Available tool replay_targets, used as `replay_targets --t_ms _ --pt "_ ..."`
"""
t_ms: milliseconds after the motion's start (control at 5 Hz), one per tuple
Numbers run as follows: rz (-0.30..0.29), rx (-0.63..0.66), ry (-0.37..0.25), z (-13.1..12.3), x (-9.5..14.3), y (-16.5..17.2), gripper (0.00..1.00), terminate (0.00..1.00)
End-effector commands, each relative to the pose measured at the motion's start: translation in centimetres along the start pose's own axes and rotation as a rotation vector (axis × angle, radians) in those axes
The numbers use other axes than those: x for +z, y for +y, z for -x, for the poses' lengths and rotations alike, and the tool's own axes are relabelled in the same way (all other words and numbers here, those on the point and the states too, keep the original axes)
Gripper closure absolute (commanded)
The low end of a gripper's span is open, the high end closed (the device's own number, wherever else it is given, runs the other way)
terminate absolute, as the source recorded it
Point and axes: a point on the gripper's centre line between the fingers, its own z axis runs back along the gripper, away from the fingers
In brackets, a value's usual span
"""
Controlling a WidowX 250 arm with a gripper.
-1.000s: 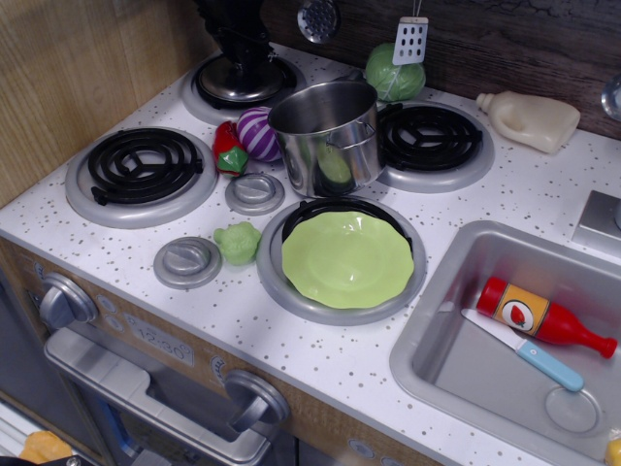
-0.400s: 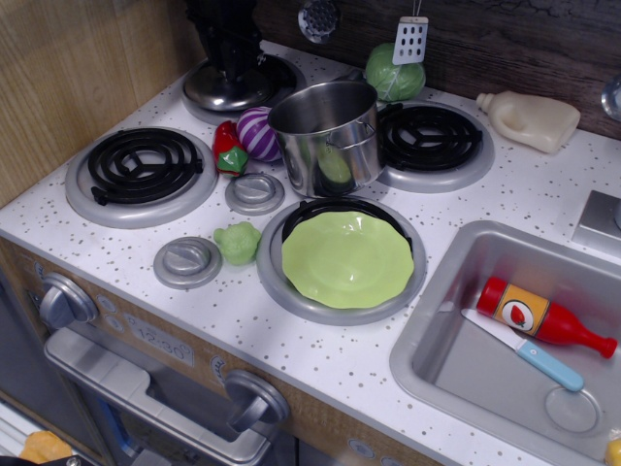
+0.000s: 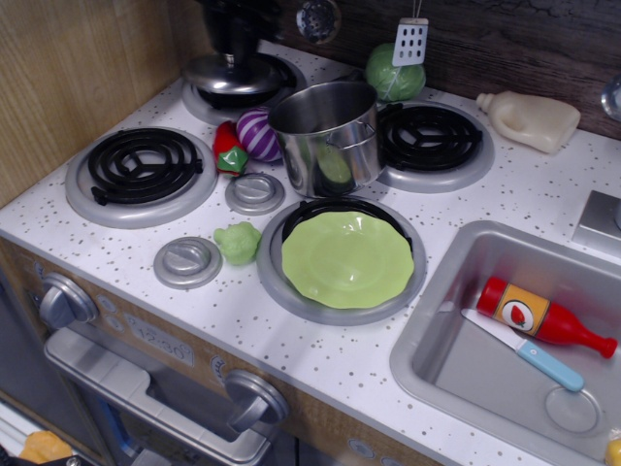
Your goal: Put lid on pot or pan
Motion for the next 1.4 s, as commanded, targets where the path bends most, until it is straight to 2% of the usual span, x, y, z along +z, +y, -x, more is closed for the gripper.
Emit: replay_targets --t_ms 0,400,800,1200 --pt "-0.010 0.163 -0.113 1.5 5.9 -1.3 1.00 0.00" --pt "0.015 0.239 -0.174 0.9 5.9 -3.7 1.00 0.00" --pt "0.040 0.248 -0.218 -0.4 5.7 -5.8 1.00 0.00" --pt "0.119 0.249 -0.190 0.1 5.0 -7.8 1.00 0.00"
